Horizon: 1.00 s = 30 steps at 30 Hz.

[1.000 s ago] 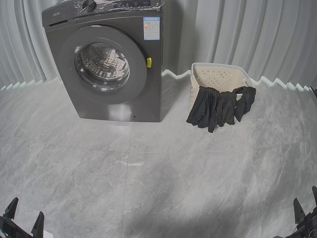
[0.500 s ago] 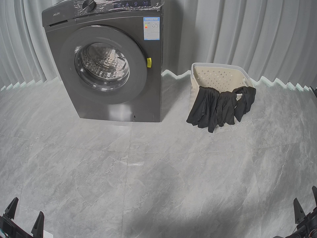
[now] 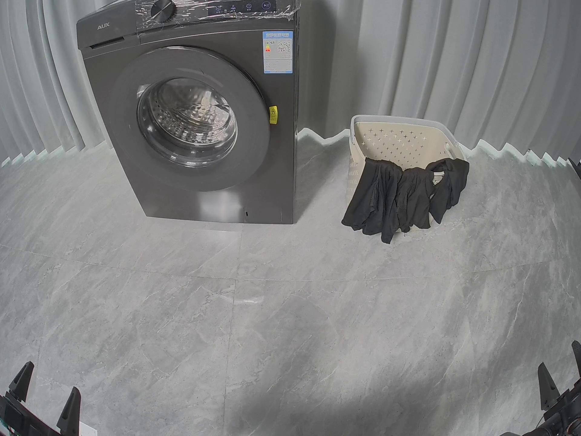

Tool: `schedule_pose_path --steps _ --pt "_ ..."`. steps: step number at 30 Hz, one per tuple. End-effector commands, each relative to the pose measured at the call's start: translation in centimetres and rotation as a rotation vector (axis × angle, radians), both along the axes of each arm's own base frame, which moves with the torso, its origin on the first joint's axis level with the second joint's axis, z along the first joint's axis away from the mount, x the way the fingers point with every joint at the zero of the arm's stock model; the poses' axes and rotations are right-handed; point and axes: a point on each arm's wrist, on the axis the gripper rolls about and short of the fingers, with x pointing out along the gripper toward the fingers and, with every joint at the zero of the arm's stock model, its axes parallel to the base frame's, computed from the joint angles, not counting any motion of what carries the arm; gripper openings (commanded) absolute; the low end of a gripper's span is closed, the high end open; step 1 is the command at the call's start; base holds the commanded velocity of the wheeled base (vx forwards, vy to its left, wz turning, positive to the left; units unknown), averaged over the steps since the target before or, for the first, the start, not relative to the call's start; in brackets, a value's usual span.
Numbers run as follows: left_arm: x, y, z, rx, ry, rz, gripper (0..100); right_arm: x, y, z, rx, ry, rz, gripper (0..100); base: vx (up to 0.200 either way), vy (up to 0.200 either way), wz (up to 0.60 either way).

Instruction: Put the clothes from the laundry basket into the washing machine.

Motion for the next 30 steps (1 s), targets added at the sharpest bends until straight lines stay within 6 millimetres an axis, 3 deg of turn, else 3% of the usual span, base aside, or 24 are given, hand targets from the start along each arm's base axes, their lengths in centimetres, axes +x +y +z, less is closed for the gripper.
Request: schedule_pose_path --steps 1,20,27,30 --pt "-0.02 0.00 -0.49 0.000 -0.002 0.001 100 0.07 0.00 -0.51 0.000 0.009 0.000 100 0.200 0.000 0.00" --pt "-0.02 0.00 -0.50 -0.003 0.000 0.001 100 0.07 0.00 -0.51 0.000 0.009 0.000 100 0.200 0.000 0.00" --pt "-0.02 0.00 -0.49 0.000 -0.002 0.001 100 0.07 0.02 -0.51 -0.003 0.009 0.008 100 0.000 0.000 0.00" --pt "-0.02 0.00 -0.49 0.001 -0.002 0.001 100 0.06 0.02 -0.51 -0.006 0.009 0.013 100 0.000 0.000 -0.60"
